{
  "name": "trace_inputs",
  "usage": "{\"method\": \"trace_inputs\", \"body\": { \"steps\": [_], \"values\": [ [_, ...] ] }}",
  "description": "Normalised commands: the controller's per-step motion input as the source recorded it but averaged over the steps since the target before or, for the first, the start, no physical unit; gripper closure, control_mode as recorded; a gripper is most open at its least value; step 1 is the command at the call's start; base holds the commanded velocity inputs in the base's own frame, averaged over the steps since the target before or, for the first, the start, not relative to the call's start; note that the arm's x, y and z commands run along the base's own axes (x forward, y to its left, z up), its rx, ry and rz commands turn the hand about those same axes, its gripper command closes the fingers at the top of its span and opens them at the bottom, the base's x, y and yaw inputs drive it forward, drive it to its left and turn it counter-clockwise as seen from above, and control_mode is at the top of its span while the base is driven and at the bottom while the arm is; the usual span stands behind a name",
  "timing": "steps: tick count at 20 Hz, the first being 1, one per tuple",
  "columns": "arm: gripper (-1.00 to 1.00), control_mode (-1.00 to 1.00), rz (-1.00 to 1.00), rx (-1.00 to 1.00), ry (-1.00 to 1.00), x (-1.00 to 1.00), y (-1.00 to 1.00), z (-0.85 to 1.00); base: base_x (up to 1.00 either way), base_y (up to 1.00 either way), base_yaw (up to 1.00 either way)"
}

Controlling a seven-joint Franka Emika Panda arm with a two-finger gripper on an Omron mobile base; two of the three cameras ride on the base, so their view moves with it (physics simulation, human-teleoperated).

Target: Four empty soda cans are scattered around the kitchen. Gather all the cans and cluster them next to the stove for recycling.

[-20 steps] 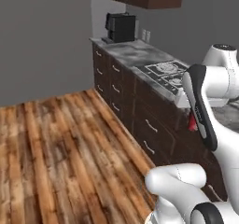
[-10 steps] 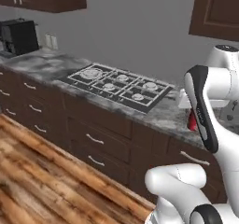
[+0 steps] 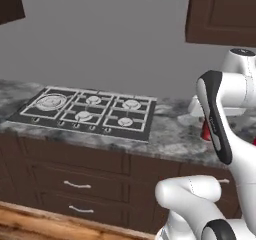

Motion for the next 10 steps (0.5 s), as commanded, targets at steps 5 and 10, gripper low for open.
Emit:
{"method": "trace_inputs", "body": {
  "steps": [5,10],
  "values": [
    [1.00,1.00,0.00,0.00,0.00,0.00,0.00,0.00,0.61,0.44,-0.54],
    [1.00,1.00,0.00,0.00,0.00,0.00,0.00,0.00,0.60,0.18,-0.43]
  ]
}}
